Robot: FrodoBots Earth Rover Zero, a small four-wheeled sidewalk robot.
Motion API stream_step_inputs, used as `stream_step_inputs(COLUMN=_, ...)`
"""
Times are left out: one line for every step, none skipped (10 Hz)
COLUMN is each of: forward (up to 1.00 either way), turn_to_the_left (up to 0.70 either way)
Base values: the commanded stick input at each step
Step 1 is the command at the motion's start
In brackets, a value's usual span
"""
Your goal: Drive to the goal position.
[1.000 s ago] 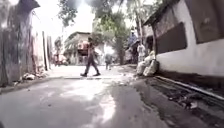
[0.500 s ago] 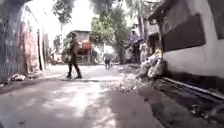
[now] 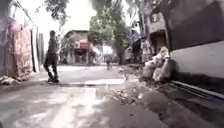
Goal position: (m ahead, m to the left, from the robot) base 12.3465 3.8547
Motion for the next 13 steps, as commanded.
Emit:
stream_step_inputs(forward=1.0, turn_to_the_left=0.0)
stream_step_inputs(forward=1.0, turn_to_the_left=0.0)
stream_step_inputs(forward=1.0, turn_to_the_left=0.0)
stream_step_inputs(forward=1.0, turn_to_the_left=0.0)
stream_step_inputs(forward=1.0, turn_to_the_left=0.0)
stream_step_inputs(forward=1.0, turn_to_the_left=0.0)
stream_step_inputs(forward=1.0, turn_to_the_left=0.0)
stream_step_inputs(forward=1.0, turn_to_the_left=0.0)
stream_step_inputs(forward=1.0, turn_to_the_left=0.0)
stream_step_inputs(forward=1.0, turn_to_the_left=0.0)
stream_step_inputs(forward=1.0, turn_to_the_left=0.0)
stream_step_inputs(forward=1.0, turn_to_the_left=0.0)
stream_step_inputs(forward=1.0, turn_to_the_left=0.0)
